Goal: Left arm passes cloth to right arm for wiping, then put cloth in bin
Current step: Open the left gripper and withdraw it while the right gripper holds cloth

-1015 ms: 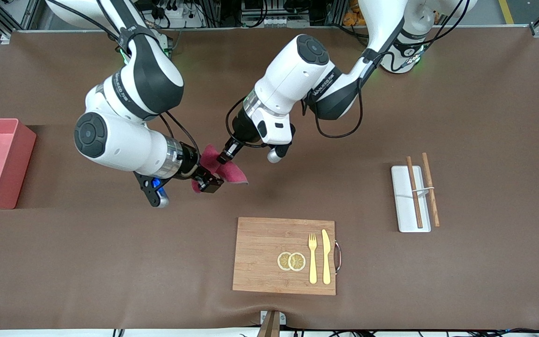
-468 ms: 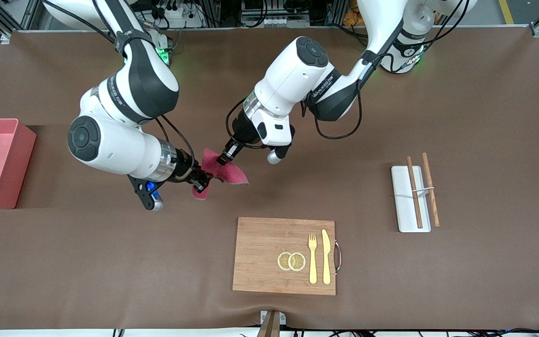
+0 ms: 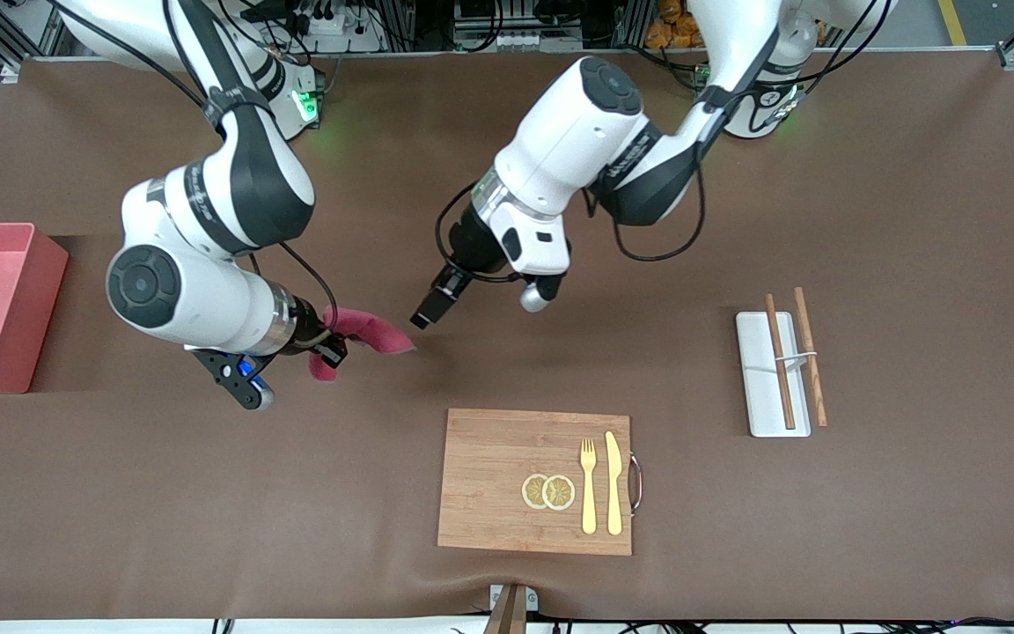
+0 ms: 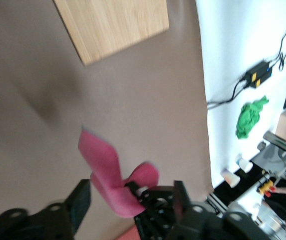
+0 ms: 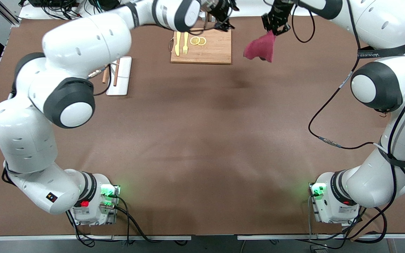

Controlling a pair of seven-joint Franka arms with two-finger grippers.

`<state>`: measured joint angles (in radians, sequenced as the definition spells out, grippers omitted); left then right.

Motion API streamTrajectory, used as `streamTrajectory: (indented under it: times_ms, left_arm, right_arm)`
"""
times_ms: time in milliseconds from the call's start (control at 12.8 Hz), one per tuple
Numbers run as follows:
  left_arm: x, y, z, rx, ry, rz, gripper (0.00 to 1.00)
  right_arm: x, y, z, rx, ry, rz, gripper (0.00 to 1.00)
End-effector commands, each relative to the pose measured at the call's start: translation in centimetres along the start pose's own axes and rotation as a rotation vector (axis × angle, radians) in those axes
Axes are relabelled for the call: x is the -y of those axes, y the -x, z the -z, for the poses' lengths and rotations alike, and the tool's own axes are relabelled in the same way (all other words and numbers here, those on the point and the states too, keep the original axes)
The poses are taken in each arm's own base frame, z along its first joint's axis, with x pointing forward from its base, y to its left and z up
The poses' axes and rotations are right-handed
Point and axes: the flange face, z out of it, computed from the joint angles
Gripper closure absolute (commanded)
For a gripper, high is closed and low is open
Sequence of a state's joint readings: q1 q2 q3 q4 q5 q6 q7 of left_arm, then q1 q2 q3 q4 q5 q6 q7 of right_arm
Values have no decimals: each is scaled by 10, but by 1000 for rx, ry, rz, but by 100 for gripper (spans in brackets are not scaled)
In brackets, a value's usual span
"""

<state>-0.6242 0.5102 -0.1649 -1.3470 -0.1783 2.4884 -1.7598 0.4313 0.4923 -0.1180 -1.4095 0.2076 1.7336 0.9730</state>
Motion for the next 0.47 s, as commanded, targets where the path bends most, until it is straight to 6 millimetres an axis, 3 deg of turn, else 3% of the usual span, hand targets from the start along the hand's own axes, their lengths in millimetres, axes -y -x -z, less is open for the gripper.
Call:
streamTrajectory:
  times_ms: [0,234,390]
  left_arm:
    - [-4,-20,45,-125,-110,-141,0]
    - [-8,-77,97,-196,-289,-328,0]
    - [-6,-127,135,-204,-412,-409,0]
  right_arm:
    - [-10,-21,-55,-57,117,51,100]
    - [-59,-81,-94,-123,198,110,100]
    - [-91,-124,-103,-153,160,117,100]
